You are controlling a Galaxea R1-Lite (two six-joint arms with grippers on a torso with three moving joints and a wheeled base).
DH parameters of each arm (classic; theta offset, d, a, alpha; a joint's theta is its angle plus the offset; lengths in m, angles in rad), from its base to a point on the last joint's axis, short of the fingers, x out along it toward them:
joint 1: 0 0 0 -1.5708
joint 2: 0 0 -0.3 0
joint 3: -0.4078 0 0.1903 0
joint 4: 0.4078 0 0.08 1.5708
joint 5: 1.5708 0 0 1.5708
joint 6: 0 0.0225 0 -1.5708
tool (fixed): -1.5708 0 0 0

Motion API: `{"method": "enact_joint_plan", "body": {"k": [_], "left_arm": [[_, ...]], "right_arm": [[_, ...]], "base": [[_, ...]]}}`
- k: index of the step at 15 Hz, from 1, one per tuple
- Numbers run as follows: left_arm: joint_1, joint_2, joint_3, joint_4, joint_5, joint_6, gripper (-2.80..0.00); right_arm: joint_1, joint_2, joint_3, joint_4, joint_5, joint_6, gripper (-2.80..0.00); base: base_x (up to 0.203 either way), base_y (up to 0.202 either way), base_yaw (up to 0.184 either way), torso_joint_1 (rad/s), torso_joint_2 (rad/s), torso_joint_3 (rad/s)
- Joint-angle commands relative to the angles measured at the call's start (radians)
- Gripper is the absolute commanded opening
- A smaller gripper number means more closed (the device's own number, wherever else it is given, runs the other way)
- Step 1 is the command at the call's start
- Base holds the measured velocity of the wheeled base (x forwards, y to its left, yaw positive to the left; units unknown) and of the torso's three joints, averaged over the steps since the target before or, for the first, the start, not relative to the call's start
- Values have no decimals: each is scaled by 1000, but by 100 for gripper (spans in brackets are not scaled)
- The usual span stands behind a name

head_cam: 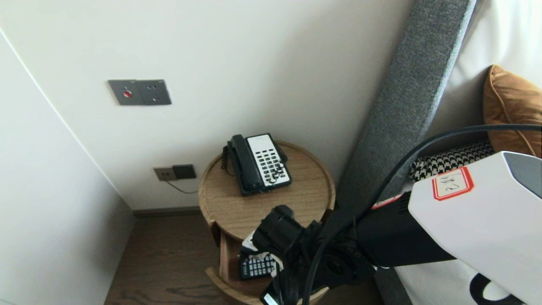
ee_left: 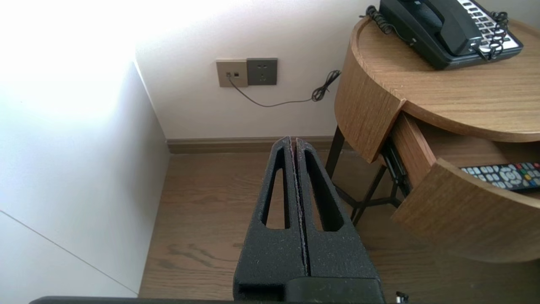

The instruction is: Open the nightstand drawer

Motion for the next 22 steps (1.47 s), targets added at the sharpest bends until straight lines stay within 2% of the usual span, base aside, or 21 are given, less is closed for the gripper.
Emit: {"method": "enact_joint_plan", "body": {"k": [1, 10, 22], "left_arm": [[0, 0, 0, 0, 0, 0, -280], [0, 0, 0, 0, 1, 0, -280], [0, 0, 0, 0, 1, 0, -280]], "right_arm": [[20, -7, 10, 1, 1, 6, -280], [89, -39, 78, -1, 1, 36, -280], [87, -80, 109, -2, -1, 38, -280]], "base": [[0, 0, 0, 0, 0, 0], [0, 0, 0, 0, 0, 0], [0, 0, 0, 0, 0, 0]]}}
